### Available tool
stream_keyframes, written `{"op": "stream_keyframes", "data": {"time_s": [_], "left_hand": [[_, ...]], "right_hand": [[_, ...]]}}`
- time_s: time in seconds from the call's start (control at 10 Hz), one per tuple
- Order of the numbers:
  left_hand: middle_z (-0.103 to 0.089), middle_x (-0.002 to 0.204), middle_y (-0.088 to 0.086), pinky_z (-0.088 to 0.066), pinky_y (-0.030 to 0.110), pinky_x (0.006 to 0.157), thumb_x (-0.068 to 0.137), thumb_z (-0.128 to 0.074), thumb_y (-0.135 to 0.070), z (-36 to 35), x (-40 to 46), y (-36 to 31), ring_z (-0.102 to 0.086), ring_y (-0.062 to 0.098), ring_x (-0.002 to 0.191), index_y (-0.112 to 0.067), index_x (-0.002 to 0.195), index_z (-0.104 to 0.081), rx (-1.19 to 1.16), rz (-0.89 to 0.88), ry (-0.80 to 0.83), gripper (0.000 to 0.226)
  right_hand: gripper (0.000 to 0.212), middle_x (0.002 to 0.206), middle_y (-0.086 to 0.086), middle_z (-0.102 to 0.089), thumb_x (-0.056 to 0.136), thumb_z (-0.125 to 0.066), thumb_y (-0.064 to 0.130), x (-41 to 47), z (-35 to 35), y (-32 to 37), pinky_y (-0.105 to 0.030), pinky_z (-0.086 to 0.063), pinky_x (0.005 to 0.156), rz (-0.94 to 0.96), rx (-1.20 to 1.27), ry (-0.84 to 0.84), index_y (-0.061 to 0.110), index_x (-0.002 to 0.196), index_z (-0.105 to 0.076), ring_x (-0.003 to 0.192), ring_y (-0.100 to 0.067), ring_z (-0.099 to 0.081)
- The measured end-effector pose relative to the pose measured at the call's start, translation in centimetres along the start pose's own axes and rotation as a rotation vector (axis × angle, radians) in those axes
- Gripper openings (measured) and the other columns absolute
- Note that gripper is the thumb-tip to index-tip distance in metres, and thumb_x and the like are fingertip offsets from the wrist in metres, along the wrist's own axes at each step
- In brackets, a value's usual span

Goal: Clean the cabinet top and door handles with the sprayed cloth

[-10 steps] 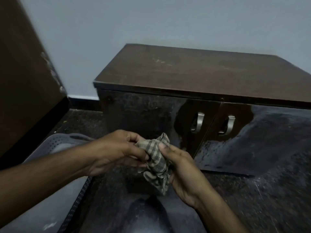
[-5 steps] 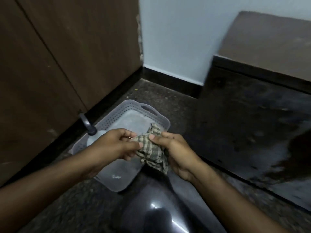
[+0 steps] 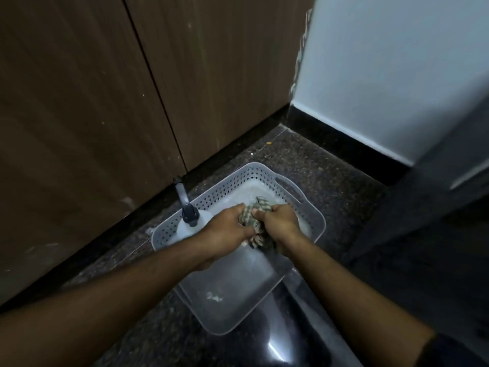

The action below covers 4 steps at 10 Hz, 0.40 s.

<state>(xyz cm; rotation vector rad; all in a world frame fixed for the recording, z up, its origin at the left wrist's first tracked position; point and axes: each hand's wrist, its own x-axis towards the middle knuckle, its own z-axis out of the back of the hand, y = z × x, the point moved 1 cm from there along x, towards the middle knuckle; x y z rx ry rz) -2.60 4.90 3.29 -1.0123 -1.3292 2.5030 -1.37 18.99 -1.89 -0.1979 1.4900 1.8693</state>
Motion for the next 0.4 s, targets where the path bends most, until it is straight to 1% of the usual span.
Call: {"op": "stream_keyframes", "data": {"time_s": [0.1, 0.2, 0.3, 0.4], "left_hand": [[-0.032, 0.161, 0.000, -0.038, 0.030, 0.110, 0.093, -0.064, -0.021, 0.1, 1.5, 0.9, -0.037, 0.020, 0.144, -0.016, 0.157, -0.026, 0.024, 0.037, -0.057, 0.075], [-0.033, 0.161, 0.001, -0.037, 0.028, 0.107, 0.096, -0.059, -0.024, 0.2, 2.7, 1.8, -0.037, 0.020, 0.144, -0.020, 0.157, -0.027, 0.037, 0.061, -0.094, 0.069], [-0.033, 0.161, 0.002, -0.030, 0.030, 0.117, 0.101, -0.049, -0.027, -0.2, 2.9, 1.7, -0.033, 0.019, 0.146, -0.019, 0.155, -0.032, 0.115, -0.033, -0.142, 0.057], [-0.027, 0.163, 0.005, -0.015, 0.027, 0.122, 0.107, -0.032, -0.035, -0.5, 2.4, 0.5, -0.023, 0.017, 0.151, -0.012, 0.155, -0.030, 0.175, -0.132, -0.217, 0.053]], "right_hand": [[0.026, 0.097, -0.010, -0.075, 0.084, -0.070, 0.028, 1.0, -0.4, -0.6, -0.029, -0.056, 0.074, 0.053, -0.296, -0.132, 0.009, 0.100, -0.075, 0.088, -0.026, -0.071], [0.024, 0.094, -0.011, -0.076, 0.084, -0.070, 0.027, 1.3, -0.6, -1.4, -0.029, -0.057, 0.074, 0.106, -0.385, -0.114, 0.010, 0.099, -0.077, 0.084, -0.024, -0.071], [0.033, 0.115, -0.013, -0.065, 0.088, -0.065, 0.033, 1.1, -1.1, -2.1, -0.036, -0.056, 0.085, 0.176, -0.576, -0.091, 0.014, 0.115, -0.069, 0.101, -0.028, -0.065], [0.051, 0.146, -0.016, -0.036, 0.098, -0.052, 0.038, -0.5, -0.6, -1.0, -0.043, -0.043, 0.103, 0.388, -0.886, -0.284, 0.009, 0.140, -0.045, 0.131, -0.033, -0.039]]}}
